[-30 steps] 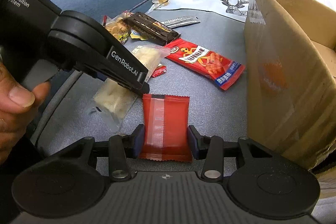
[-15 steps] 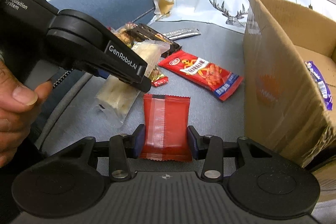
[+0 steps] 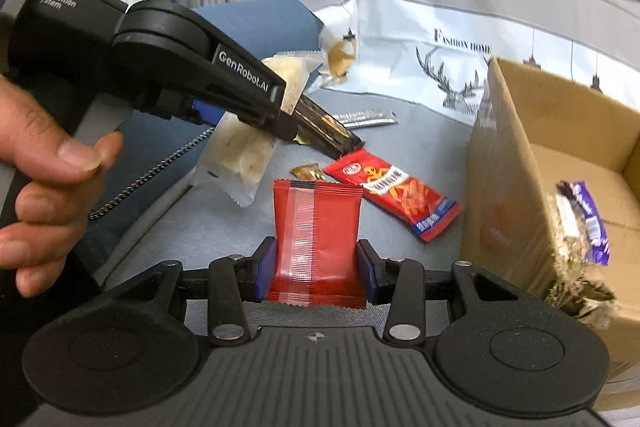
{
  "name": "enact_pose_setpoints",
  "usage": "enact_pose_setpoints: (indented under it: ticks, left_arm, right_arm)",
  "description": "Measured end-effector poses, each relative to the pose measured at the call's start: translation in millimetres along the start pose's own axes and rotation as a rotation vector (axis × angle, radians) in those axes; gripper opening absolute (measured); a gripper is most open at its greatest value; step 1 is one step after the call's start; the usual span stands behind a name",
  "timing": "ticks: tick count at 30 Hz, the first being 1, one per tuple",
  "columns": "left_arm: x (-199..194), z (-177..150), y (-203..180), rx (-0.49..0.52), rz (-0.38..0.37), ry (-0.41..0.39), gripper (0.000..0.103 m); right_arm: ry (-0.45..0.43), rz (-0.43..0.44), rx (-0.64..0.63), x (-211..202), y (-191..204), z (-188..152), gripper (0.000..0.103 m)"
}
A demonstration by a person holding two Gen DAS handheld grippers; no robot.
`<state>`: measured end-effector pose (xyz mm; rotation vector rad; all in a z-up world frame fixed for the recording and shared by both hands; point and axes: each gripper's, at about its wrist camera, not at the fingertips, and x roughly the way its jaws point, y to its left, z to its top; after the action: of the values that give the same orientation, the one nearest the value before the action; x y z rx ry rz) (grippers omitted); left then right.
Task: Organize snacks
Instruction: 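Lift the red packet with the right gripper while the left lifts the nougat bar, then carry the red packet and nougat bar over the box with both grippers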
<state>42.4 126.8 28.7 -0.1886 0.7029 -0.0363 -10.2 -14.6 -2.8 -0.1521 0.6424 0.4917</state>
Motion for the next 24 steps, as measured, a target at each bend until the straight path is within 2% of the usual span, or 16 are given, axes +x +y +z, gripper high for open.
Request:
enact_pose_setpoints:
  ticks: [5,8,14,19,24]
  left_arm:
    - [-11.3,1.9,10.1,-0.050,-0.023,-0.052,0.040]
    - [-12.4,1.9,12.5,-0.069,-0.032,-0.058,0.040]
    - [-9.2,2.0,5.7,-0.041,-0.063,-0.055,0.040]
    - [-3.8,1.3,-3.1,-0.007,-0.082,-0.050,0.040]
    - [-0.3,1.3,-5.5,0.001,-0.092,-0.049,0.040]
  right_arm:
    - [-0.060,0.016,-0.049,-20.6,3.3,4.2,0.044]
    - [-0.106,0.026,-0.061,-37.4,-0.8,11.1,0.044]
    - [-0.195,0.015,-0.021,-70.1,-23.4,35.7,0.044]
    - [-0.300,-0.026,0.016,-94.3,-58.7,61.5,0.044]
    - [-0.374,-0.125,0.022,-107.2,-112.0,81.5,0.044]
